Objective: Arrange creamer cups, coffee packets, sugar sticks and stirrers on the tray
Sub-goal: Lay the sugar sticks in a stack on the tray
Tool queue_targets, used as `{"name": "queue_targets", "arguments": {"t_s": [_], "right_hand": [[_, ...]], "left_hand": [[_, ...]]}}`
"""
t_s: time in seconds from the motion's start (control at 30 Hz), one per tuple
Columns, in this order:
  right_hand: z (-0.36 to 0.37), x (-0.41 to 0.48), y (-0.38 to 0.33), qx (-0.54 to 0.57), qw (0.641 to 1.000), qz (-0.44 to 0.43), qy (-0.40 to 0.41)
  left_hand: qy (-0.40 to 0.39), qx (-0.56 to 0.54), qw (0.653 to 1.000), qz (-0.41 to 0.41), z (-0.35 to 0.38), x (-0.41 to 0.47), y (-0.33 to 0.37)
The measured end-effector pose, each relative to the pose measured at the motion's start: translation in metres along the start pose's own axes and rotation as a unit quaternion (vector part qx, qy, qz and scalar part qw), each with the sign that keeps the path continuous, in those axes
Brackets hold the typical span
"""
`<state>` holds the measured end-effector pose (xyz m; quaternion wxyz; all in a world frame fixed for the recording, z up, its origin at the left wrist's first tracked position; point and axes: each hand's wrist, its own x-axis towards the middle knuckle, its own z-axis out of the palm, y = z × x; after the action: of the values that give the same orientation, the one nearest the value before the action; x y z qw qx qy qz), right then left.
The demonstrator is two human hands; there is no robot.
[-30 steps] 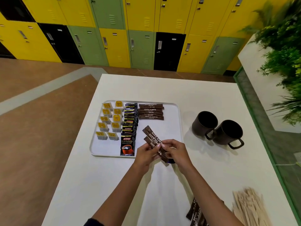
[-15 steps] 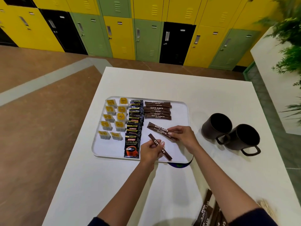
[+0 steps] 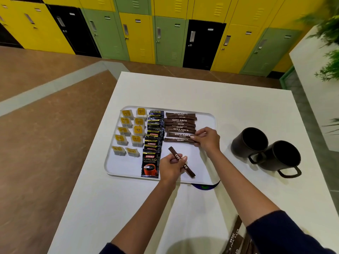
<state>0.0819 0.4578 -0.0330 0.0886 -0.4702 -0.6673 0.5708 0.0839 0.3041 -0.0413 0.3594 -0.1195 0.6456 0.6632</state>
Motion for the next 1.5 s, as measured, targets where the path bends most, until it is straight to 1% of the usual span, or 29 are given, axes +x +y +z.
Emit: {"name": "queue_targets", "arguments": {"t_s": [0.2, 0.33, 0.43, 0.67, 0.77, 0.9, 1.03, 1.17, 1.27, 1.33, 1.37, 1.43, 1.5], "right_hand": [[0.006, 0.004, 0.002, -0.003, 0.999, -0.021, 0.036], [0.01, 0.007, 0.008, -0.048, 0.996, -0.054, 0.05], [0.009, 0.001, 0.011, -0.088, 0.992, -0.083, 0.039], [0.01, -0.011, 0.011, -0.109, 0.985, -0.124, 0.04], [0.01, -0.016, 0.012, -0.152, 0.973, -0.17, 0.023], [0.014, -0.017, 0.01, -0.21, 0.954, -0.211, -0.024], [0.023, -0.016, 0.005, -0.239, 0.943, -0.229, -0.043], [0.024, -0.015, 0.001, -0.219, 0.949, -0.224, -0.03], [0.017, -0.016, 0.001, -0.188, 0.957, -0.221, -0.002], [0.007, -0.019, 0.001, -0.159, 0.966, -0.202, -0.001], [-0.001, -0.022, 0.002, -0.146, 0.972, -0.182, -0.02], [-0.016, -0.028, 0.005, -0.141, 0.978, -0.124, -0.087], [-0.029, -0.036, 0.009, -0.142, 0.973, -0.068, -0.166]], "left_hand": [[0.003, -0.002, 1.0, 0.003, -0.001, 0.001, 0.001], [0.006, -0.004, 1.0, 0.006, -0.001, 0.001, 0.0], [0.008, 0.001, 1.0, 0.008, -0.001, 0.002, 0.001], [0.01, -0.001, 1.0, 0.01, 0.001, 0.002, 0.0], [0.014, 0.003, 1.0, 0.014, 0.001, 0.001, 0.002], [0.028, -0.006, 0.999, 0.026, 0.002, 0.0, 0.004], [0.06, -0.002, 0.998, 0.025, 0.001, 0.003, 0.003], [0.075, 0.024, 0.996, 0.031, 0.0, 0.007, 0.004], [0.073, 0.009, 0.997, 0.026, 0.002, 0.008, 0.008], [0.075, -0.008, 0.997, 0.018, 0.004, 0.009, 0.011], [0.073, -0.018, 0.997, 0.015, 0.005, 0.009, 0.013], [0.068, -0.04, 0.997, 0.012, 0.008, 0.009, 0.015], [0.066, -0.061, 0.996, 0.015, 0.01, 0.008, 0.017]]}}
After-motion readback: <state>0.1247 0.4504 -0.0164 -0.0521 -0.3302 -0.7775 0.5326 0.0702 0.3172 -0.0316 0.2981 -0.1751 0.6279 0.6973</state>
